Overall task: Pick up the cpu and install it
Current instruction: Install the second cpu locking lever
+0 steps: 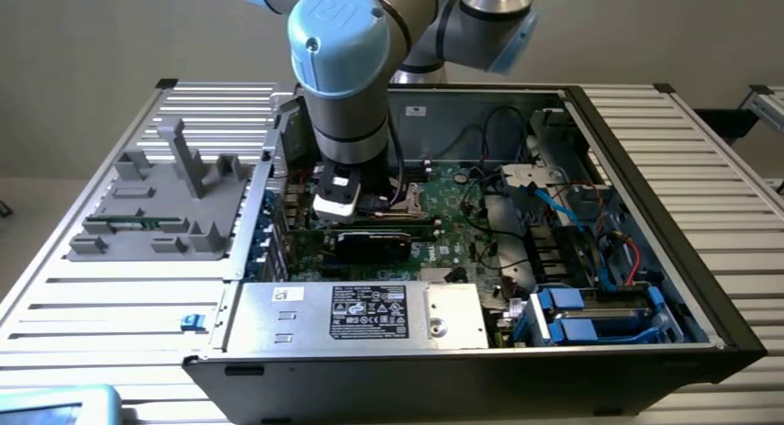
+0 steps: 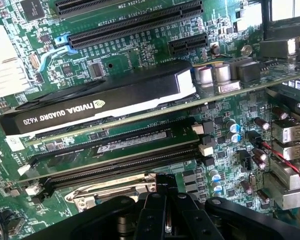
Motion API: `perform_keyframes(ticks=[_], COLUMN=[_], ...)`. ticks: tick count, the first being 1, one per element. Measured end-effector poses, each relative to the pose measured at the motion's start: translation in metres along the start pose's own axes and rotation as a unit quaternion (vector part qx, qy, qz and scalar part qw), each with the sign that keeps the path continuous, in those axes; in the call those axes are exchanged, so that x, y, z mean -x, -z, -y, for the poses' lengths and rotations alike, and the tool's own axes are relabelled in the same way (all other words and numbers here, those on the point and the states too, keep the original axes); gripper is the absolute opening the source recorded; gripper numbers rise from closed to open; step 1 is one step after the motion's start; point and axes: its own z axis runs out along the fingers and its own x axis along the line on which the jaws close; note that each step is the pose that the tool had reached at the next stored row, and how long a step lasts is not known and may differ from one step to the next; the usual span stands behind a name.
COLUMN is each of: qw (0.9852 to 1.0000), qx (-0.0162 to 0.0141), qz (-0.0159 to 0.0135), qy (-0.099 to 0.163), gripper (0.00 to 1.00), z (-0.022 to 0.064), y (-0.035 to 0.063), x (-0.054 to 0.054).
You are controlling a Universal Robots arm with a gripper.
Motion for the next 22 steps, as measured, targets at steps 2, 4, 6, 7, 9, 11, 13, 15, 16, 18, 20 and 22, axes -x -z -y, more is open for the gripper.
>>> perform_keyframes(ticks=[2,4,6,7,9,11,13,15,16,18,20,22], qw=[1.0000,1.0000,1.0000,1.0000,1.0000,1.0000,1.0000,1.0000,1.0000,1.0000,1.0000,1.0000], qx=[0.0001,0.0000,0.0000,0.0001,0.0000,0.0000,0.0000,0.0000,0.0001,0.0000,0.0000,0.0000], qz=[0.0000,0.0000,0.0000,0.0000,0.0000,0.0000,0.0000,0.0000,0.0000,0.0000,0.0000,0.0000], qy=[0.000,0.000,0.000,0.000,0.000,0.000,0.000,0.000,0.000,0.000,0.000,0.000], gripper=[0.11,0.11,0.11,0.11,0.11,0.11,0.11,0.11,0.11,0.11,0.11,0.11], z=[0.0001,0.0007,0.0010,0.0009,0.0007,0.0004,0.0004,0.0007,0.0008,0.0011,0.0011,0.0012], y=[-0.0008,-0.0016,-0.0022,-0.0024,-0.0033,-0.0042,-0.0050,-0.0057,-0.0060,-0.0070,-0.0078,-0.0086], x=[0.0001,0.0004,0.0005,0.0006,0.0006,0.0007,0.0008,0.0009,0.0010,0.0013,0.0014,0.0017])
